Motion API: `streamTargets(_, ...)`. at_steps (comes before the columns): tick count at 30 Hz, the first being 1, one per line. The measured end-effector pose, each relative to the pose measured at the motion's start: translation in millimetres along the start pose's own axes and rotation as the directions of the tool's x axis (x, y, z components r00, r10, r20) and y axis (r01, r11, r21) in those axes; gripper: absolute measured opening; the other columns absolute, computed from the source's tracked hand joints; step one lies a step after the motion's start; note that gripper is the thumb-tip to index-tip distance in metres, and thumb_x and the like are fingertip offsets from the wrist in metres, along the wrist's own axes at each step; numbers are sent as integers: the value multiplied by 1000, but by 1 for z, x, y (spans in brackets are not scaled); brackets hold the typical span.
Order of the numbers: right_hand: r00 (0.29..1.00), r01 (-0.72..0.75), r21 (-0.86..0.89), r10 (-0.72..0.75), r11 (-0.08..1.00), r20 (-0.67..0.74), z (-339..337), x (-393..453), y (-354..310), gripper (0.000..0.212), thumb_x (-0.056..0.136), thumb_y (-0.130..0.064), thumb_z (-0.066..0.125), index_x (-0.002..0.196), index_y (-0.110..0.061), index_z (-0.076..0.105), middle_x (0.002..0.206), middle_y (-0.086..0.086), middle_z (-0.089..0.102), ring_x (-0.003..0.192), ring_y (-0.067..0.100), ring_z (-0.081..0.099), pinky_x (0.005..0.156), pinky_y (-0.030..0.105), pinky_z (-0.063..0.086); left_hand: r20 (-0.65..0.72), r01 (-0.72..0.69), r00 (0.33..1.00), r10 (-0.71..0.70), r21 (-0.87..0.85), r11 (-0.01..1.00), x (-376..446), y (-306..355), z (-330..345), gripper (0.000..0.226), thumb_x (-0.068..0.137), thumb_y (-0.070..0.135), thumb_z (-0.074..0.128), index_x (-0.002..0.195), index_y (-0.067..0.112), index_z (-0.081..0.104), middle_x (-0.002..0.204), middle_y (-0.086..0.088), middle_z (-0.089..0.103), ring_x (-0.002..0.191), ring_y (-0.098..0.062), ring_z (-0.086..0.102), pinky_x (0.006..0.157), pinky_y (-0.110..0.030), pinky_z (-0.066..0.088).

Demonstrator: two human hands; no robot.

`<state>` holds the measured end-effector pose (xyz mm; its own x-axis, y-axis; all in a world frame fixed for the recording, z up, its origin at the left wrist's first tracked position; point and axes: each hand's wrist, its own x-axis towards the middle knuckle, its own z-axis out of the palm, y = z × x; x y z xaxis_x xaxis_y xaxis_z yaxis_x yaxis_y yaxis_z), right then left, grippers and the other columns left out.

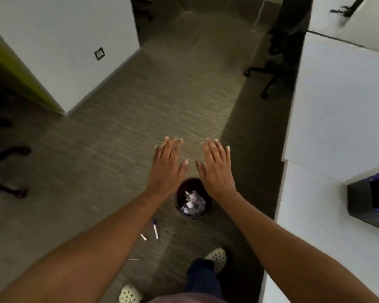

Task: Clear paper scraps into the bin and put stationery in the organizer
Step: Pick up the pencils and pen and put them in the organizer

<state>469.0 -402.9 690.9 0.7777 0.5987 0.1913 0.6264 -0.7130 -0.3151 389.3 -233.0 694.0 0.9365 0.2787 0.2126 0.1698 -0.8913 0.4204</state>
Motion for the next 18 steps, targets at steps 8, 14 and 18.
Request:
streamTargets(8,967,201,20,-202,979,152,75,2,-198,63,110,-46,35,161,-10,29,169,11,26,160,32,17,129,59,11,-75,226,973,-218,126,966,-116,-174,-100,76,101,53,46,164,17,24,171,-8,23,161,-29,14,127,-59,16)
streamTargets(14,937,293,53,-297,955,183,106,6,-260,67,109,-51,28,162,-10,26,171,11,23,160,33,16,129,58,10,-88,356,934,-345,183,917,-169,-235,-131,76,101,55,44,163,15,24,171,-9,23,161,-30,14,127,-58,16)
streamTargets(18,919,325,47,-327,945,220,130,15,-258,66,109,-52,29,161,-11,26,170,11,24,159,33,18,129,58,12,-46,394,918,-393,190,899,-182,-248,-110,77,102,56,43,164,16,22,172,-8,21,161,-29,12,127,-59,16)
